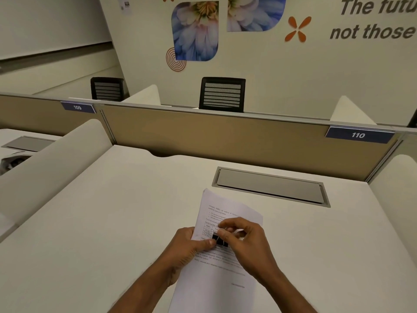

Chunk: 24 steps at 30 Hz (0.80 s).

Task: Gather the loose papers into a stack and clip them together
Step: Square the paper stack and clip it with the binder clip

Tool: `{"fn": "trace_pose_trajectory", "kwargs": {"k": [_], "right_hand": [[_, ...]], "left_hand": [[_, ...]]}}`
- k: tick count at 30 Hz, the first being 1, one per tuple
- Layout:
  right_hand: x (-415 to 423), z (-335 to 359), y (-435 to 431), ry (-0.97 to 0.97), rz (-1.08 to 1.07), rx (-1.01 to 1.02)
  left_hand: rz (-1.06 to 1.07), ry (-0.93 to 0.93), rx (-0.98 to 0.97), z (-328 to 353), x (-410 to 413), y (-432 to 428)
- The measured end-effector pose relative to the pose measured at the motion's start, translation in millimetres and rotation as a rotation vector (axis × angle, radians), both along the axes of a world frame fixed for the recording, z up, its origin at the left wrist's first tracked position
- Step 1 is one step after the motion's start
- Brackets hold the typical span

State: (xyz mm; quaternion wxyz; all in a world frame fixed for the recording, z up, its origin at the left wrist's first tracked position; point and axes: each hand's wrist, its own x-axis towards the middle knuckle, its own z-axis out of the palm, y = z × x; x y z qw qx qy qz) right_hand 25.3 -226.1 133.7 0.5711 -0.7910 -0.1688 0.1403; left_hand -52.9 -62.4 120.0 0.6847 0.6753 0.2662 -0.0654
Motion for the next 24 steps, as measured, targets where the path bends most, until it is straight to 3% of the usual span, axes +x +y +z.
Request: {"fn": "trace_pose_trajectory", "kwargs": {"k": [11, 24], "right_hand": [[11.6, 3.5, -0.2, 0.138, 0.164, 0.112], [10.6, 3.0, -5.9, 0.330, 0.121, 0.226]], "left_hand": [[-0.054, -0.026, 0.043, 3.0, -0.6, -0.2], [-0.243, -0.001, -0.006, 10.4, 1.2, 13.4]]}}
